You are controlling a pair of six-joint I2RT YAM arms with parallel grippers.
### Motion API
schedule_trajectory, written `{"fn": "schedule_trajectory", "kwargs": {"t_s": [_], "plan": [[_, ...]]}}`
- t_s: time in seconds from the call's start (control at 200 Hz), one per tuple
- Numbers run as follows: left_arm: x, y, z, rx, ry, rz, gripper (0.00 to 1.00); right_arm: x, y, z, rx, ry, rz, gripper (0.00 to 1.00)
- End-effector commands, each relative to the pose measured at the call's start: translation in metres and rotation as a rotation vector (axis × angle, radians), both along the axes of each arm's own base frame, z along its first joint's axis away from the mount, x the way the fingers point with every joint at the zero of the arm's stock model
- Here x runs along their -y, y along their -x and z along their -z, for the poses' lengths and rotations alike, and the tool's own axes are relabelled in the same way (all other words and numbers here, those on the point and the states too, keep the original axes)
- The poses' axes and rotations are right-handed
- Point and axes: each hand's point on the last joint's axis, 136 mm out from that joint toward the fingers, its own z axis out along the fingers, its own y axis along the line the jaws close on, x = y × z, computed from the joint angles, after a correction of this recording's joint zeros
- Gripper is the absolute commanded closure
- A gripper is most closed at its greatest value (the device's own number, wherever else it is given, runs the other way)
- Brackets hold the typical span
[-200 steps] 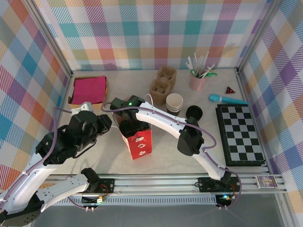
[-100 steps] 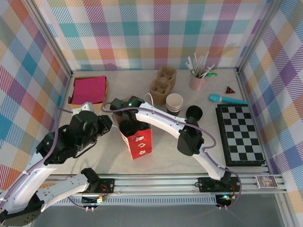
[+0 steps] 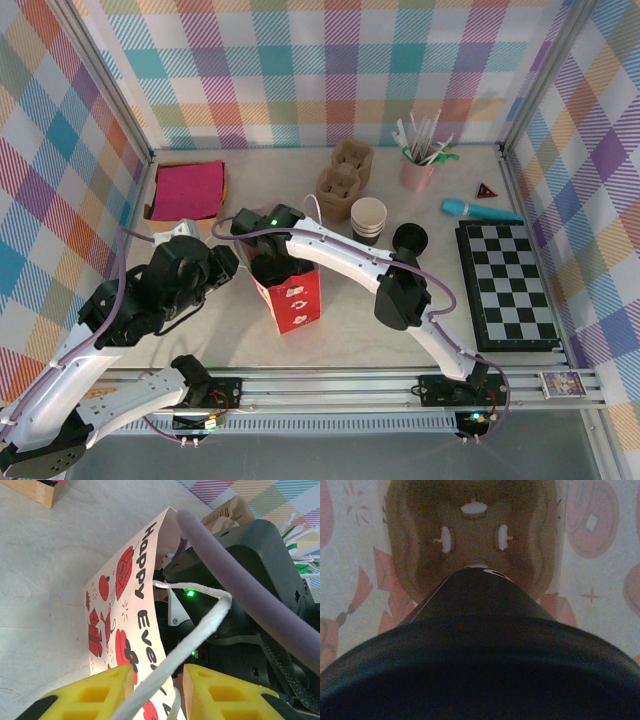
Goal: Pack the takeout coffee
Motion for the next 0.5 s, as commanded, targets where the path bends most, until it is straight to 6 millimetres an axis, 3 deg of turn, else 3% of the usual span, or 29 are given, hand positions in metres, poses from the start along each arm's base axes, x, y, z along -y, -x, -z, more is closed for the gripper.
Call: {"fn": "schedule_trajectory", "kwargs": {"t_s": [0.0, 0.495], "plan": [[-0.0020, 0.0042, 0.0075, -0.025, -0.008, 0.004, 0.69, 0.0026, -0.0069, -0.0051, 0.059, 0.010, -0.004, 0.50], [0.0005, 0.0043, 0.0117, -0.039, -0.006, 0.009, 0.70, 0.0028, -0.0158, 0.0029, 0.107, 0.019, -0.003, 0.50]]}}
